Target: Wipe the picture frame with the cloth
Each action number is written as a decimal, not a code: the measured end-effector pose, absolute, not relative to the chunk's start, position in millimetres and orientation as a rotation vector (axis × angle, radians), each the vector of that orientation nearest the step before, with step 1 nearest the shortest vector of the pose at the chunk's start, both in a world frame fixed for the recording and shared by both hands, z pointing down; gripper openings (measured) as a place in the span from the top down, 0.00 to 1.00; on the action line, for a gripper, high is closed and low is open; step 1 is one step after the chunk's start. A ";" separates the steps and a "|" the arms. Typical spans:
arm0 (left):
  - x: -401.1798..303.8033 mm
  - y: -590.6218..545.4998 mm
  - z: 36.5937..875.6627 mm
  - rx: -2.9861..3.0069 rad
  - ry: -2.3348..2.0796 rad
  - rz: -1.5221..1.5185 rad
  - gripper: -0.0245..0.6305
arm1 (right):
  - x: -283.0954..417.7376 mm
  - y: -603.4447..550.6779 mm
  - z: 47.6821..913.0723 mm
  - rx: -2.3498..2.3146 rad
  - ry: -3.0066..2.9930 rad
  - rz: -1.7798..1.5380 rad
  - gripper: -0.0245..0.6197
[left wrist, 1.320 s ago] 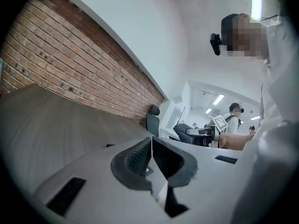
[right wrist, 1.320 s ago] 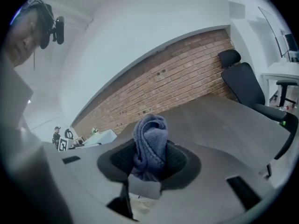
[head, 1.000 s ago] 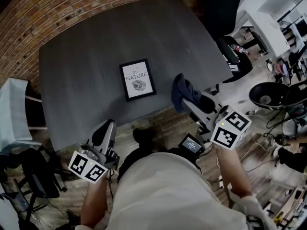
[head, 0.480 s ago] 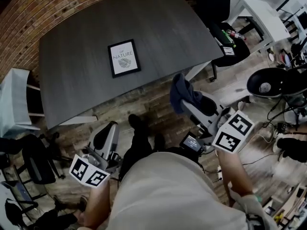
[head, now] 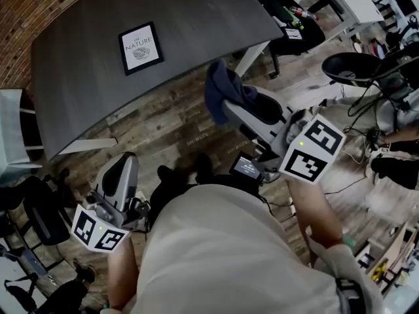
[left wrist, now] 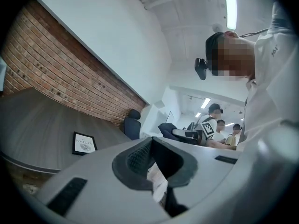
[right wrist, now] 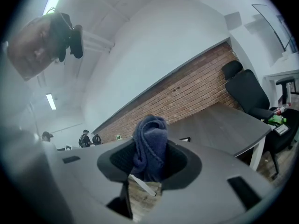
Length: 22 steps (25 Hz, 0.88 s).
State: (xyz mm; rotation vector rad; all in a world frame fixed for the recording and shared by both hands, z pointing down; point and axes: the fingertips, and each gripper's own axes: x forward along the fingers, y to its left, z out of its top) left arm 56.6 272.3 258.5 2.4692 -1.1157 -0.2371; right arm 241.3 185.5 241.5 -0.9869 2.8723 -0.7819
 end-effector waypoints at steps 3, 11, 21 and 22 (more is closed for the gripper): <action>66.8 270.7 247.9 2.484 -1.040 -0.237 0.95 | 247.0 186.0 230.1 -1.001 2.867 -0.754 0.74; 31.9 278.1 247.5 2.449 -1.074 -0.281 0.95 | 217.1 196.0 225.3 -1.031 2.877 -0.726 0.74; 11.4 279.6 229.9 2.479 -1.019 -0.358 0.95 | 191.1 203.8 220.0 -1.085 2.872 -0.732 0.75; 10.6 279.6 229.6 2.482 -1.008 -0.363 0.95 | 189.7 203.5 220.2 -1.089 2.872 -0.730 0.75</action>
